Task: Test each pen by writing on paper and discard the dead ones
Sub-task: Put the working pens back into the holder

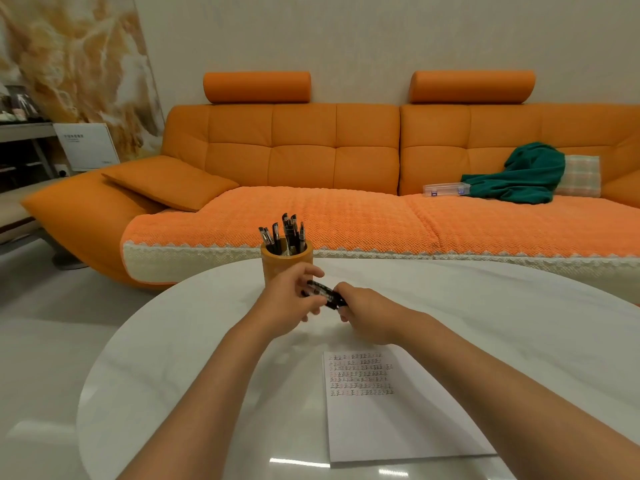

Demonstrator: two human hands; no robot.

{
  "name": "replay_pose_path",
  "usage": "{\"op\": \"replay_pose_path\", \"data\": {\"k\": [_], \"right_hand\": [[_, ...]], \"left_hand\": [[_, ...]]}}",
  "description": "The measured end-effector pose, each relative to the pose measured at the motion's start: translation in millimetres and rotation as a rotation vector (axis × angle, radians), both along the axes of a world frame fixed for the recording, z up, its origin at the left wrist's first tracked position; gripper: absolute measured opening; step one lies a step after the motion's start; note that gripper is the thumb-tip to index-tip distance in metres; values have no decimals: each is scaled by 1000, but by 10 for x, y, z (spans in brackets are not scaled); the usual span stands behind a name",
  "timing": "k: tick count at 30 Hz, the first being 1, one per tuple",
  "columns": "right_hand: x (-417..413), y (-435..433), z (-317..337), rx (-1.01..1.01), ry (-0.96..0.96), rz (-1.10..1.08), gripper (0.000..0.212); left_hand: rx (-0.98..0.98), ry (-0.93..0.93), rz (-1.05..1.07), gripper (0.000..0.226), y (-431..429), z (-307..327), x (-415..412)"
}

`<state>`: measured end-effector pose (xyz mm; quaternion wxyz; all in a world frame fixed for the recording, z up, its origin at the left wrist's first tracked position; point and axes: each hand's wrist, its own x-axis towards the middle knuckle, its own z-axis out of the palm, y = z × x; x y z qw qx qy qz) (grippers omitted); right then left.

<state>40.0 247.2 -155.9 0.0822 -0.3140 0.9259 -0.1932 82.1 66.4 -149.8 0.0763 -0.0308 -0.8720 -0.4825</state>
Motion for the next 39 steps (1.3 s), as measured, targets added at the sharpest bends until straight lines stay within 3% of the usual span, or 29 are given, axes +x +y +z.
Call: {"op": "replay_pose_path", "data": {"k": [5,8,11,16,21,25,29,33,39], "right_hand": [[64,-141,76,-133,-80,-5,17],[98,-262,127,-178,-22,3,17],[105,-361,251,-326,47,-7,32],[-48,-520,488,-435,-14,-28,22],[-302,-783,776,-950,-123,-202,20],[-476,-1012,926,-1225,-204,-277,19],[-595,-1183,828,-1265,-163,-324,18],[-634,-1284,686,-1244,-87,-306,17],[-757,-1284,417,-795,263,-374,15]], "left_hand": [[241,103,116,19,-27,101,56],[322,117,137,19,-71,166,51],[330,168,125,20,-84,261,33],[363,288,139,49,-152,373,-46],[101,412,341,51,-429,293,-155],[-106,318,356,45,-543,131,-229],[-244,220,293,42,-581,7,-261],[-243,192,263,40,-611,-62,-301],[-222,225,264,33,-627,-86,-340]]}}
